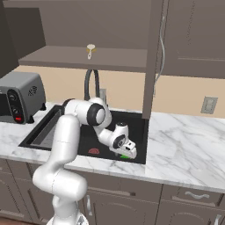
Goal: Pick up the dish brush and sponge from the sink, and place them back in the cabinet, and close the cabinet doors.
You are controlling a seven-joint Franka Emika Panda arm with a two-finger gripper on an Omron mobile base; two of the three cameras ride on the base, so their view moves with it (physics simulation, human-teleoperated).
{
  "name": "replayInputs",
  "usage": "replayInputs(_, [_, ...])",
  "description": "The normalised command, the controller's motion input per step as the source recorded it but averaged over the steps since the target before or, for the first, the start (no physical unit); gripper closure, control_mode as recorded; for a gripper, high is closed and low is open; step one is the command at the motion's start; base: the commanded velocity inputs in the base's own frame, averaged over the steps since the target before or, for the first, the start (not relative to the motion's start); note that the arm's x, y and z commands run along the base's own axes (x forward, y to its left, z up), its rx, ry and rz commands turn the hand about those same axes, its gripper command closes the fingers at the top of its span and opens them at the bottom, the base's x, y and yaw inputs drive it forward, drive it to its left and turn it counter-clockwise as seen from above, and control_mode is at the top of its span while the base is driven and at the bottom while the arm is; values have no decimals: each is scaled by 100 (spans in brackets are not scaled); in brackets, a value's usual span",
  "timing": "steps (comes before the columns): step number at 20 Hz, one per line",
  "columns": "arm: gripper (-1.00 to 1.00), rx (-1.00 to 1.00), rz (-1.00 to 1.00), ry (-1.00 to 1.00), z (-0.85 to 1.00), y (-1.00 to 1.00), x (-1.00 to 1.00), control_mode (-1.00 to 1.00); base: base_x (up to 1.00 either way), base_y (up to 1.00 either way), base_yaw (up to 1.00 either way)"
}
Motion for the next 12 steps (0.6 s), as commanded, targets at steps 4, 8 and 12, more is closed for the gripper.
replayInputs(4, [-100,0,-1,3,0,0,10,-100,0,0,0])
replayInputs(8, [-100,0,0,2,-1,0,12,-100,0,0,0])
replayInputs(12, [-100,0,0,1,-6,0,13,-100,0,0,0])
